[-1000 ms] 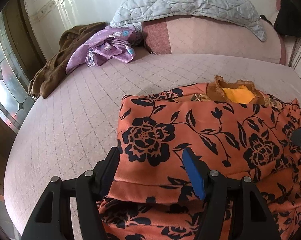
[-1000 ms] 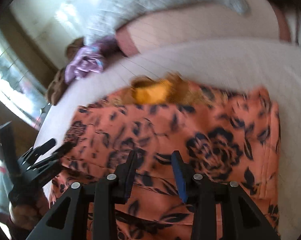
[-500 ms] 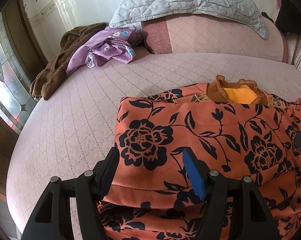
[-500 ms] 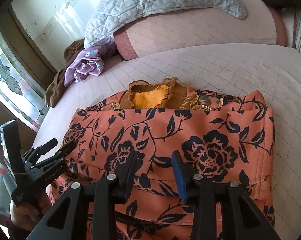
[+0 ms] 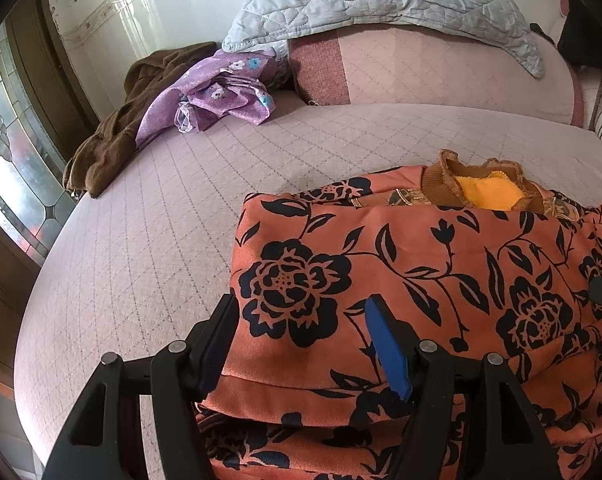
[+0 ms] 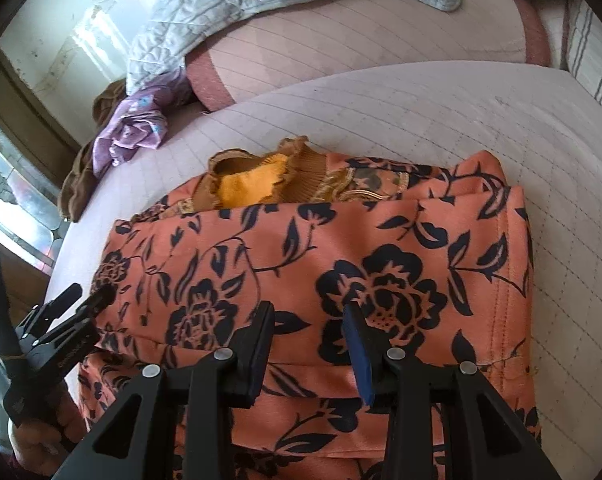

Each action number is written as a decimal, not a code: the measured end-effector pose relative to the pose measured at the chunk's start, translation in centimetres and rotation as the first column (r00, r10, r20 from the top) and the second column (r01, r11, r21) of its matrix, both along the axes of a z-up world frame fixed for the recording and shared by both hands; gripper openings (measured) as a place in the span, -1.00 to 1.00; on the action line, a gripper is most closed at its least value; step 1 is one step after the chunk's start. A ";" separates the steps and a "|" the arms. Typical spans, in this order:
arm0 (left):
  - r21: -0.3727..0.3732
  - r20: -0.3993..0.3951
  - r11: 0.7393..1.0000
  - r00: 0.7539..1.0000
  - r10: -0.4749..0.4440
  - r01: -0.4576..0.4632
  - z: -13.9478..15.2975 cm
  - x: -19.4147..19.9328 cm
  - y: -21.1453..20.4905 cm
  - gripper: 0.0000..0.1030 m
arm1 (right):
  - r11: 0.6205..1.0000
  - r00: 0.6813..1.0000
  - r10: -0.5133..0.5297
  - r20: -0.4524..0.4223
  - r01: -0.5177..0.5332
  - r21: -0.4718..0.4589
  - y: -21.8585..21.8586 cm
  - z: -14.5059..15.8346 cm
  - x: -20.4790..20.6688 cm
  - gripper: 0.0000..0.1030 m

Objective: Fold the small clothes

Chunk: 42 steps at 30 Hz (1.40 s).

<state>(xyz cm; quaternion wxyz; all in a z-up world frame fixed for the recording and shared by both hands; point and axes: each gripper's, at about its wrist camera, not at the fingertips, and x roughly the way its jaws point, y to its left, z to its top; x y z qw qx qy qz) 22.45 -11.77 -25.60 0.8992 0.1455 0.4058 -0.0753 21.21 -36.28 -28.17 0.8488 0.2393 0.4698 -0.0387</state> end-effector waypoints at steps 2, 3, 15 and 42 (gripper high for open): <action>0.003 0.000 1.000 1.000 0.002 -0.002 0.0 0.0 0.0 0.30 | 1.000 1.000 -0.008 -0.006 0.008 0.001 -0.2 -0.2 0.0 -0.24; 0.004 -0.001 1.000 1.000 0.002 -0.002 -0.1 0.0 0.1 0.30 | 1.000 1.000 -0.011 -0.006 0.011 -0.001 -0.3 -0.1 0.0 -0.24; 0.093 -0.072 0.996 0.997 -0.001 0.008 -2.7 0.2 0.8 0.43 | 0.989 0.989 -0.147 -0.016 0.147 -0.029 -4.0 0.4 -2.3 -0.24; 0.055 -0.036 0.997 0.998 0.051 -0.049 -1.1 -1.8 6.8 0.59 | 0.998 0.999 -0.021 0.035 0.020 0.052 -0.2 0.4 -6.1 -0.26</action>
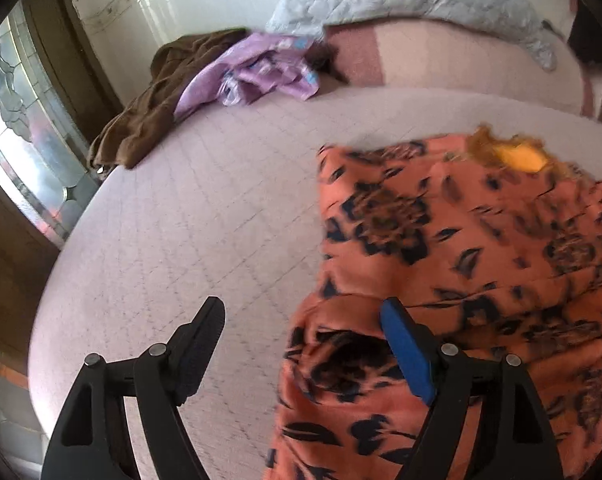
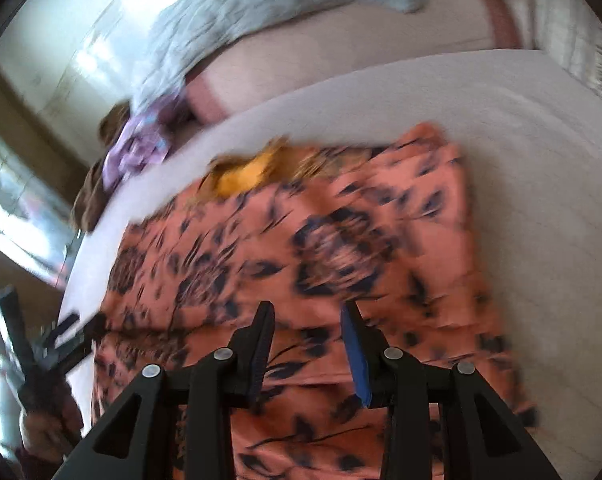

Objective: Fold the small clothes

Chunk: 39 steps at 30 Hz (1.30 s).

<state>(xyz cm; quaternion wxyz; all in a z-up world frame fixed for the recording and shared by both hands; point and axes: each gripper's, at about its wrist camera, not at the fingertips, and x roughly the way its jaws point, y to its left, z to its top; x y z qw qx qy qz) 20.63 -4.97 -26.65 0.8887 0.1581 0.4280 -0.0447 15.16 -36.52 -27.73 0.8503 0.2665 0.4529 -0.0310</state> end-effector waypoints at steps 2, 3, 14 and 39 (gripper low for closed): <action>-0.021 -0.056 1.000 0.998 0.009 -0.010 -0.9 1.0 0.4 0.59 | 0.998 0.995 0.067 -0.076 -0.068 -0.013 2.0 -1.3 1.0 -0.25; -0.043 -0.062 0.999 0.998 0.015 -0.018 -0.9 1.1 0.7 0.59 | 0.996 0.991 0.083 -0.110 -0.086 -0.029 2.7 -1.8 1.6 -0.25; -0.118 -0.016 0.990 0.997 0.071 -0.073 1.0 4.8 1.8 0.59 | 0.986 0.995 -0.101 0.025 0.103 -0.133 -1.8 1.7 5.0 -0.24; -0.107 0.003 0.994 1.000 0.025 -0.024 1.6 2.0 4.6 0.57 | 0.987 0.991 -0.136 -0.012 0.135 -0.089 -2.5 1.3 -1.1 0.19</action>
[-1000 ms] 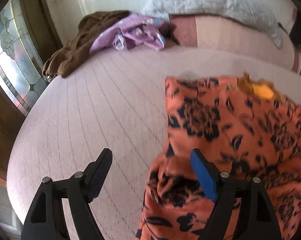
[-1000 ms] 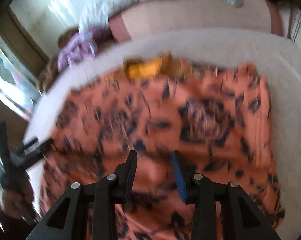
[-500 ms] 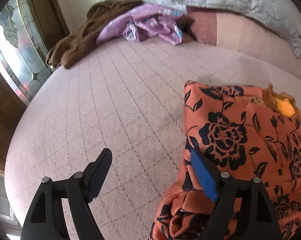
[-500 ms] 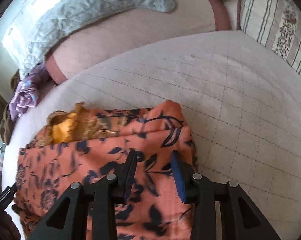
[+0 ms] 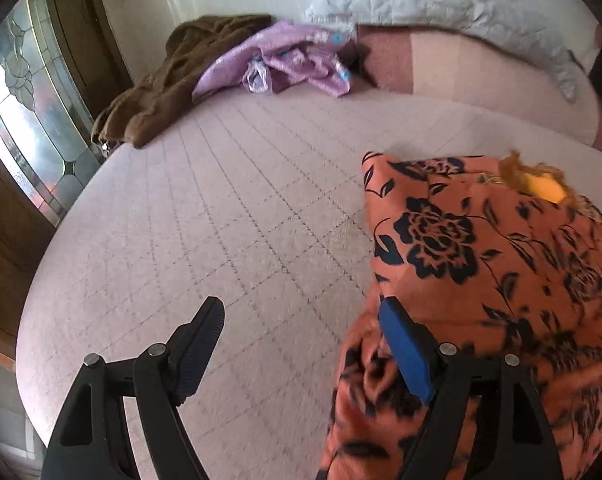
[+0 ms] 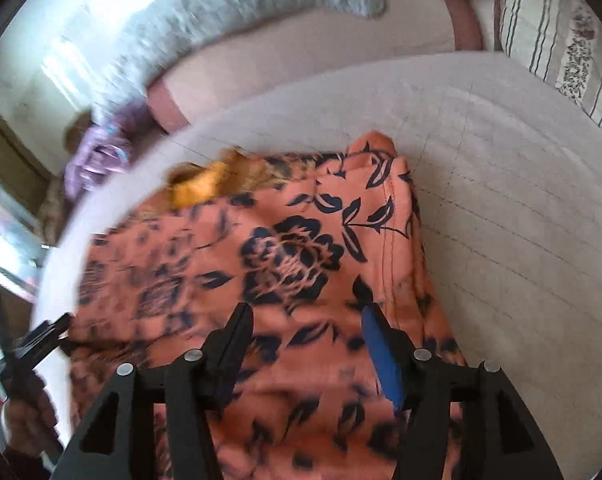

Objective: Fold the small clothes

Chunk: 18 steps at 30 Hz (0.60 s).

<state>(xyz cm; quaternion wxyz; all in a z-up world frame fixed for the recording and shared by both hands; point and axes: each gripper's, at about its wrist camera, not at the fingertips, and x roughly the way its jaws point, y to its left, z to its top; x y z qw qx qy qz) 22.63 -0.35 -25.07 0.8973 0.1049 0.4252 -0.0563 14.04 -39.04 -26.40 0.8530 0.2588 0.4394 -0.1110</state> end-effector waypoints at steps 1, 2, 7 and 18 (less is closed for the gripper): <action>0.001 0.013 1.000 1.000 -0.013 0.013 0.2 -0.8 0.4 0.57 | 1.000 1.000 -0.005 0.014 0.005 -0.022 0.1 0.6 -1.4 0.19; 0.004 0.020 1.000 1.000 -0.021 0.021 0.2 -1.2 0.8 0.57 | 0.999 1.000 -0.011 0.022 0.012 -0.035 0.1 0.9 -2.5 0.19; 0.017 0.030 0.999 0.998 -0.048 0.047 -0.2 -4.3 2.0 0.57 | 0.996 0.993 -0.092 0.069 0.093 -0.016 -2.7 1.4 -7.5 0.19; 0.008 -0.051 0.998 0.996 -0.070 0.070 -2.0 -11.9 5.9 0.57 | 0.980 0.986 -0.160 -0.041 0.164 0.113 -3.9 -2.3 -16.0 0.30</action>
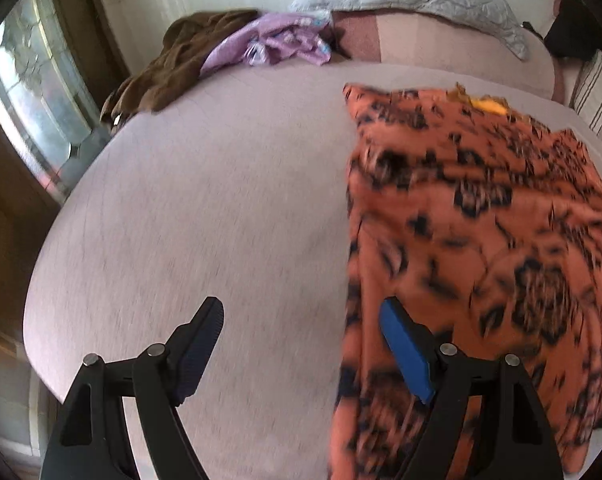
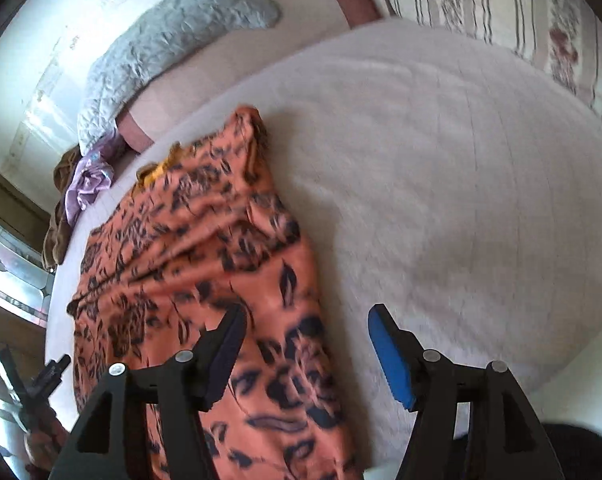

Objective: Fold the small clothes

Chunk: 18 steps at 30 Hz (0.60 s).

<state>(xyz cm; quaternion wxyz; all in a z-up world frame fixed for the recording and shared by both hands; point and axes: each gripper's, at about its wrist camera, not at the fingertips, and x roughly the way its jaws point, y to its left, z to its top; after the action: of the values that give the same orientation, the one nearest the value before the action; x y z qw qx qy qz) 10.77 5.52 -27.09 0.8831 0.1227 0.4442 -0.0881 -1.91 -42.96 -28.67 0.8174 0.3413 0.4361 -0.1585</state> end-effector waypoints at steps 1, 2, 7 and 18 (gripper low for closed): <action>-0.010 -0.011 1.000 1.000 0.010 -0.010 -0.1 -0.7 0.7 0.57 | 1.000 1.000 0.009 -0.010 -0.009 0.008 0.1 -0.3 -0.2 0.30; -0.032 -0.023 0.999 1.000 0.021 -0.022 -0.1 -1.3 1.5 0.57 | 1.000 0.999 0.018 -0.027 -0.018 0.008 0.3 -0.6 -0.4 0.30; -0.161 -0.098 0.985 0.994 0.049 -0.065 -0.7 -2.8 3.8 0.57 | 0.998 0.993 0.056 -0.106 -0.058 -0.016 1.7 -2.2 -1.1 0.35; -0.294 -0.179 0.956 0.981 -0.072 0.017 -1.4 -3.6 3.4 -0.57 | 0.952 0.968 0.249 -0.027 -0.249 -0.176 7.0 0.0 -0.9 -0.68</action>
<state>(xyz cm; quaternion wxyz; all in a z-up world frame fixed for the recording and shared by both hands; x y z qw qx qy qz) 7.18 8.89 -28.49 0.8434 -0.0074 0.5050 -0.1836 -2.81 -35.99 -28.69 0.8570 0.2087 0.4618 -0.0935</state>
